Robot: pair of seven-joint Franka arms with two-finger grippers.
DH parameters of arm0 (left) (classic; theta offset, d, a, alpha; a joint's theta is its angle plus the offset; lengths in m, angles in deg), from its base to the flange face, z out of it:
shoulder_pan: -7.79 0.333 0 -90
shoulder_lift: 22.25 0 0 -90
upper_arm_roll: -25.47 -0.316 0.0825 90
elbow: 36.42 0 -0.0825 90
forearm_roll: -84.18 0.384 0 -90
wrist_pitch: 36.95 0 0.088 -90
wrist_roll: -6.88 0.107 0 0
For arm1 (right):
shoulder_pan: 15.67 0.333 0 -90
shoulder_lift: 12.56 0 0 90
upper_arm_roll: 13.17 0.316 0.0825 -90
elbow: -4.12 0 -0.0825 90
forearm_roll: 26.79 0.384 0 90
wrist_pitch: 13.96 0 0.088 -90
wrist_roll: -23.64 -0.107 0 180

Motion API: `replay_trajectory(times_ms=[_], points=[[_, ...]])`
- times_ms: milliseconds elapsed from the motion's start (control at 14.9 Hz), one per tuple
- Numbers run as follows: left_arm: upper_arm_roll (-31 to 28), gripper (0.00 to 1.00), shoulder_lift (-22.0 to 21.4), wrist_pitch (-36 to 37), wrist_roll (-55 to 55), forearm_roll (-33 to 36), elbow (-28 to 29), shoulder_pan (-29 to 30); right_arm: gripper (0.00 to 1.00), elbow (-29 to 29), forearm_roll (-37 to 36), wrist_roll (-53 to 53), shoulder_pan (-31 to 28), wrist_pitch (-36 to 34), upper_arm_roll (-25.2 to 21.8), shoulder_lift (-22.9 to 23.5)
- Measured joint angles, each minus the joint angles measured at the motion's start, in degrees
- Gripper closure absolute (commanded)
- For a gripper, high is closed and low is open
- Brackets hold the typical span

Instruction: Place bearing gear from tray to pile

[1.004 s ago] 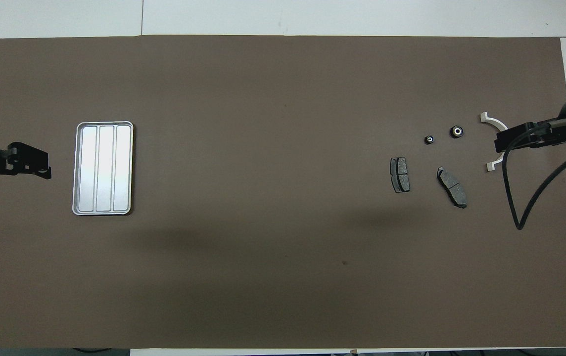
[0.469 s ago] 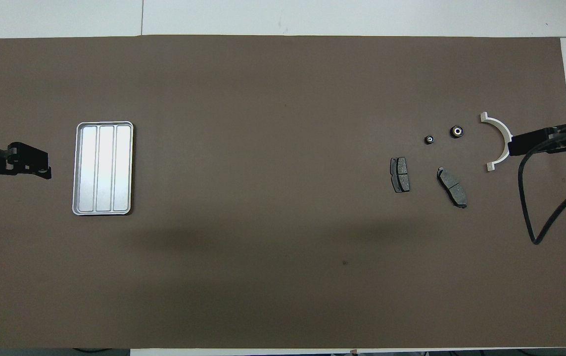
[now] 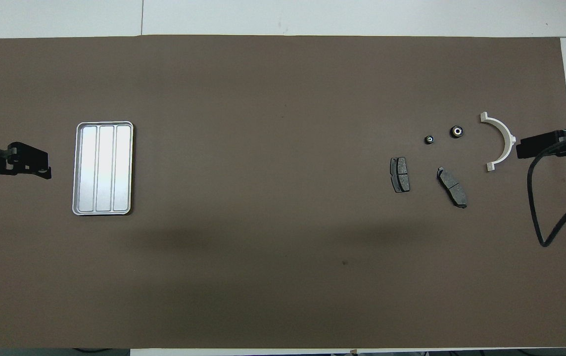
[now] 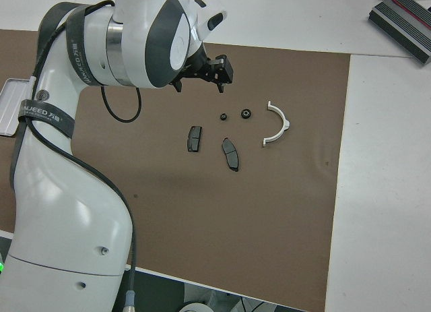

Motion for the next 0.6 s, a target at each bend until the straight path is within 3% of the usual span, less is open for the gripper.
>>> replay_trajectory(times_ms=[603], points=[[0.0, 0.00, 0.0, 0.0, 0.0, 0.0, 0.0, 0.0, 0.00, 1.0, -0.4, -0.8, 0.0, -0.1, -0.2, -0.6]])
